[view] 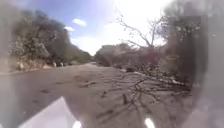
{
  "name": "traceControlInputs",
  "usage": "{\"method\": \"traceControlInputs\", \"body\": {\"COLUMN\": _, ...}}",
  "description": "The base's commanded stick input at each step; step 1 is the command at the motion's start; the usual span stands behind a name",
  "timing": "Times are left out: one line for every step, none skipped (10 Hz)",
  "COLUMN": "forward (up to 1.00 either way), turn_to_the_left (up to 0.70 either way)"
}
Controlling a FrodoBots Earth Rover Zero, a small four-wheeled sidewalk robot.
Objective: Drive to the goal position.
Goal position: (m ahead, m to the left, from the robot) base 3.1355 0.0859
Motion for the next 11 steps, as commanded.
{"method": "traceControlInputs", "body": {"forward": 0.5, "turn_to_the_left": 0.0}}
{"method": "traceControlInputs", "body": {"forward": 0.5, "turn_to_the_left": 0.0}}
{"method": "traceControlInputs", "body": {"forward": 0.5, "turn_to_the_left": 0.0}}
{"method": "traceControlInputs", "body": {"forward": 0.5, "turn_to_the_left": 0.0}}
{"method": "traceControlInputs", "body": {"forward": 0.5, "turn_to_the_left": 0.0}}
{"method": "traceControlInputs", "body": {"forward": 0.5, "turn_to_the_left": 0.0}}
{"method": "traceControlInputs", "body": {"forward": 0.5, "turn_to_the_left": 0.0}}
{"method": "traceControlInputs", "body": {"forward": 0.5, "turn_to_the_left": 0.0}}
{"method": "traceControlInputs", "body": {"forward": 0.5, "turn_to_the_left": 0.0}}
{"method": "traceControlInputs", "body": {"forward": 0.5, "turn_to_the_left": 0.0}}
{"method": "traceControlInputs", "body": {"forward": 0.5, "turn_to_the_left": 0.0}}
